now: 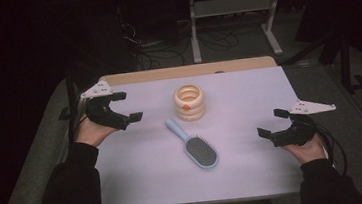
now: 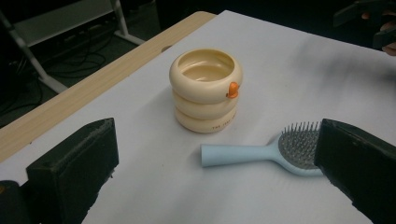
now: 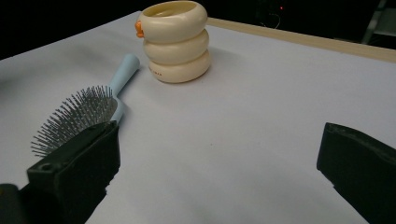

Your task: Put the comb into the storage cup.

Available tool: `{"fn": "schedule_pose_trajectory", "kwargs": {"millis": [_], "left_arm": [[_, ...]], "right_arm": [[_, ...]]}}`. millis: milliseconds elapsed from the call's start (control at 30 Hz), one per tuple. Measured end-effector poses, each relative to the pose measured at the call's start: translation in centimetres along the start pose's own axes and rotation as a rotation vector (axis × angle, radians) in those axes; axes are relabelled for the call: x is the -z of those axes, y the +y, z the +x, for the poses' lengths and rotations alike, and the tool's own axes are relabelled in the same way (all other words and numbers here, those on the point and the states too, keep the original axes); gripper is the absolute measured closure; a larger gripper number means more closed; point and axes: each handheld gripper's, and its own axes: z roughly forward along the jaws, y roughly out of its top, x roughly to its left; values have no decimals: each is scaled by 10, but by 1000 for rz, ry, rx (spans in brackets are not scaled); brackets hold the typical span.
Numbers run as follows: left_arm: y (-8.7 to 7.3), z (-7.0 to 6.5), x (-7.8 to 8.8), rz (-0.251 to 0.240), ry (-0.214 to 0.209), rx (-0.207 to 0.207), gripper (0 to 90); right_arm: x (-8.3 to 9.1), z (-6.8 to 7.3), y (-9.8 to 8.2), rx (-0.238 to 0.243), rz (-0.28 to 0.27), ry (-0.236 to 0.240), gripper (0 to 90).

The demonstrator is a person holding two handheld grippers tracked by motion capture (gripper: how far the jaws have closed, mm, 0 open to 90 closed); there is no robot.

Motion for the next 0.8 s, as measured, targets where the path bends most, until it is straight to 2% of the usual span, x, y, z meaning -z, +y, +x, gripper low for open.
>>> {"fn": "schedule_pose_trajectory", "kwargs": {"millis": [200, 500, 800], "left_arm": [[4, 0, -12, 15, -10, -6, 0], [5, -6, -36, 70, -44, -28, 0], [8, -9, -50, 75, -64, -33, 0]], "right_arm": [[0, 0, 0, 2, -2, 1, 0], [-1, 1, 0, 9, 4, 6, 0], [-1, 1, 0, 11, 2, 7, 0]]}}
